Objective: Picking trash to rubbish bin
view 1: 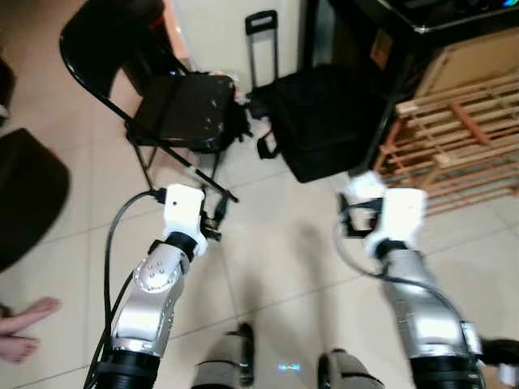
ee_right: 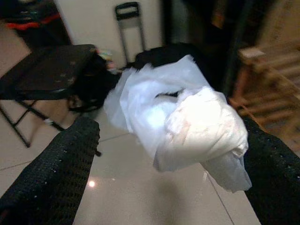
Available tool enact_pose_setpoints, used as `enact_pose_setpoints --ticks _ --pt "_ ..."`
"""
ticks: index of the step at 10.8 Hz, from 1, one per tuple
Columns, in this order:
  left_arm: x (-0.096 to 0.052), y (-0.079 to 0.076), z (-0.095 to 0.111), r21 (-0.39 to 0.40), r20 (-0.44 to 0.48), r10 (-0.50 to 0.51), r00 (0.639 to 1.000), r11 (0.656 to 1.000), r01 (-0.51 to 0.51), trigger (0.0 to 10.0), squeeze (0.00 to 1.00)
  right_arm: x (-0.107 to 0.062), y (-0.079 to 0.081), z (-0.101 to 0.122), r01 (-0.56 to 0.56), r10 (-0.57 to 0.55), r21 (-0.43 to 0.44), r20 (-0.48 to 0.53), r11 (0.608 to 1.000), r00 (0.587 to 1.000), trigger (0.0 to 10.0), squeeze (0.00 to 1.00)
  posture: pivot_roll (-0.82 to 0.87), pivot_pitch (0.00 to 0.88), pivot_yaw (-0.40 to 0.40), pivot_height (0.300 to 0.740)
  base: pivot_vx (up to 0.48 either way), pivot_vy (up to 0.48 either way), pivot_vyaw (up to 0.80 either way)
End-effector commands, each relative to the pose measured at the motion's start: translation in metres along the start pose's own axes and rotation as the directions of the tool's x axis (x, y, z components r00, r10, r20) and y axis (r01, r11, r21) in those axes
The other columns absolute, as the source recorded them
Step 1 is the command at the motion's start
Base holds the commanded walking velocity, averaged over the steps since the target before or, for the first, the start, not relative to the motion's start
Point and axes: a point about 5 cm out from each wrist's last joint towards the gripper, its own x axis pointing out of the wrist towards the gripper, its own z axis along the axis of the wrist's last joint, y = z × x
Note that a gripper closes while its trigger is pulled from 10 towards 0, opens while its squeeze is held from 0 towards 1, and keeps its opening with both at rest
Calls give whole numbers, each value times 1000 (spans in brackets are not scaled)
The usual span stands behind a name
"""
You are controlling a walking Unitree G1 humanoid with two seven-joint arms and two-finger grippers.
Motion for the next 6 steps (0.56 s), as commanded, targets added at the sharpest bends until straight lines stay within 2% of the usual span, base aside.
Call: enact_pose_setpoints --ticks 1,2,3,5,6 --pt "-5 3 1 -25 -14 -52 999 998 52 10000 0 0 2 -6 -62 63 61 -24 996 998 10000 0 4 269 84 720 0 0 0" --pt "-7 2 3 -23 -18 -104 994 994 103 10000 0 -1 -5 -9 -70 73 68 -34 995 997 10000 0 8 271 80 720 0 0 0" --pt "-9 2 4 -43 -26 -155 988 987 154 10000 0 0 -16 -10 -92 100 234 -23 968 995 10000 0 5 272 77 720 0 0 0" --pt "-11 -1 4 -108 -28 -208 978 973 204 10000 0 -7 -10 -11 -258 265 408 40 876 963 10000 0 3 271 64 720 0 0 0" --pt "-13 -4 7 -161 -14 -246 969 957 241 10000 0 -10 -10 -14 -306 308 490 77 816 948 10000 0 3 273 59 720 0 0 0"
